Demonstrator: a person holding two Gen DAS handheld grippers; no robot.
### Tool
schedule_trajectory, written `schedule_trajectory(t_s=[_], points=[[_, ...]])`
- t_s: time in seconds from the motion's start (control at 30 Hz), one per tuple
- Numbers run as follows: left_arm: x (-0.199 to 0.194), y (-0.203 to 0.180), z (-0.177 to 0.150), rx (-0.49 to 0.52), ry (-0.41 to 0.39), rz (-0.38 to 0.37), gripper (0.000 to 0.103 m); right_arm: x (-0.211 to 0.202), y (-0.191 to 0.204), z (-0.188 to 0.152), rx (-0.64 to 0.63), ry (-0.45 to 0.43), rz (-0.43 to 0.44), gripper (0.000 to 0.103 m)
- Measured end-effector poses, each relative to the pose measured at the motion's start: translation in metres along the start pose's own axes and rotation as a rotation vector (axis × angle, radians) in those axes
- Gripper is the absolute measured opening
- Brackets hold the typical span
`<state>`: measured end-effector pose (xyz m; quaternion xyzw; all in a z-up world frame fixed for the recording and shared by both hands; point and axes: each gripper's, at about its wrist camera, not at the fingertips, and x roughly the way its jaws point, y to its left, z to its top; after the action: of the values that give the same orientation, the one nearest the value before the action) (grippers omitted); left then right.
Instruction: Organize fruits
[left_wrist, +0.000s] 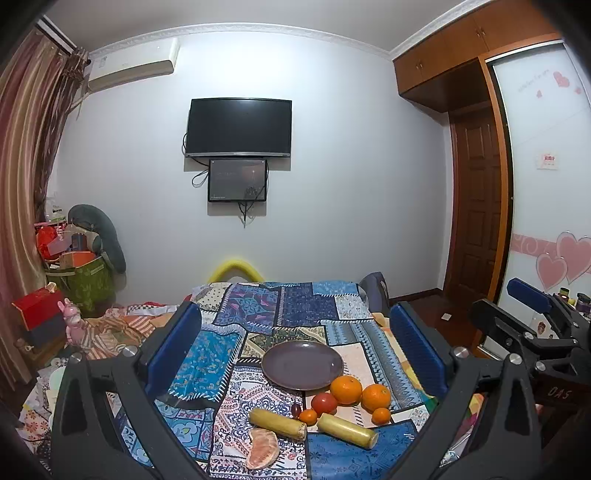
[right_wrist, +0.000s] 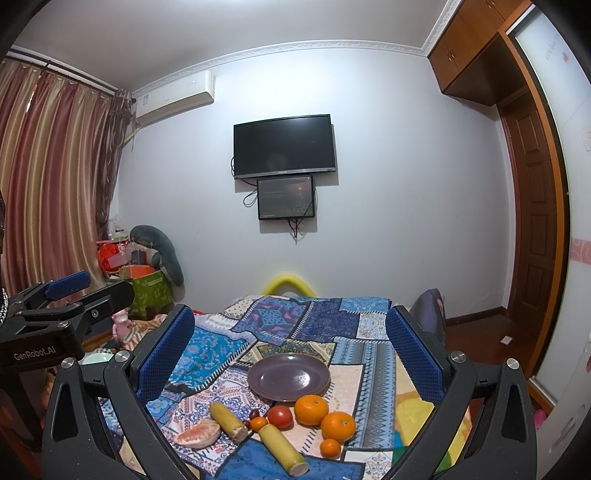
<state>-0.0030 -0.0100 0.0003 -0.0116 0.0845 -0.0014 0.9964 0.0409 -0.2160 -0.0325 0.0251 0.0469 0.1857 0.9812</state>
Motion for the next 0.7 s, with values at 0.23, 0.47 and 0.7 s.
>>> schedule_trajectory(t_s=[0.23,0.47,0.7], points=[[0.009,0.003,-0.004,0.001,0.025,0.008,0.103,0.002,0.000,0.000,0.003,0.008,-0.007,0.103],[0.035,0.020,-0.016,-0.007,0.099,0.031,0.103,0.016,-0.012,-0.009,0.011,0.044,-0.028,0.103],[0.073,0.037,-0.036,0.003,0.225,0.048,0.087,0.043,-0.030,-0.032,0.013,0.161,-0.024,0.099]])
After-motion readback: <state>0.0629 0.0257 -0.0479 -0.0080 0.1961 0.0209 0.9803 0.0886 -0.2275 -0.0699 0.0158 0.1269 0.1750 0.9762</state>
